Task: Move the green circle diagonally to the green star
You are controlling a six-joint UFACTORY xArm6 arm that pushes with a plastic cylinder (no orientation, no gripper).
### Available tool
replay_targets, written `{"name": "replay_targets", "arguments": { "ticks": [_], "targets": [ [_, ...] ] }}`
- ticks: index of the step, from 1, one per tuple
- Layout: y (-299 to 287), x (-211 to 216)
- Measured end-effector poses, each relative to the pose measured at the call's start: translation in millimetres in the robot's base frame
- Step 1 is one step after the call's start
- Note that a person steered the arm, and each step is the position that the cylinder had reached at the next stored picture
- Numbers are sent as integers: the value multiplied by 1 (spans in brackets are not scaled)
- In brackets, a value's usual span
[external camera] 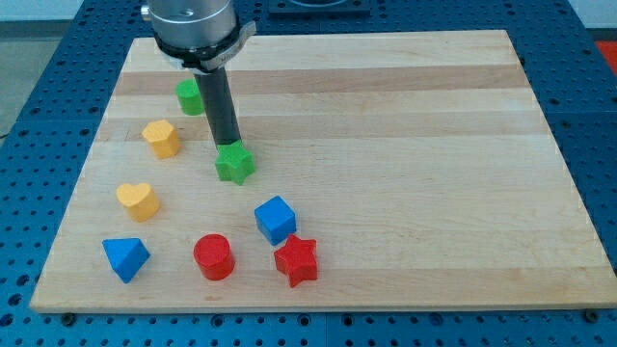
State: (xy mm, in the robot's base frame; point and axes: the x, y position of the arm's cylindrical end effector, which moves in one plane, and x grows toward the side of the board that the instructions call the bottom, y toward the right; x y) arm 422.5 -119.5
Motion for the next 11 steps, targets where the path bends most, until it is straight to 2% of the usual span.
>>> {"name": "replay_targets", "arguments": {
  "ticks": [1,2,3,4,6,7,8,9,10,11],
  "targets": [
    [18,-24],
    [72,-83],
    [9,-140],
    [-85,-166],
    [-95,-95],
    [-90,-121],
    [-67,-111],
    [-56,-64],
    [-54,-90],
    [-10,-127]
  ]
}}
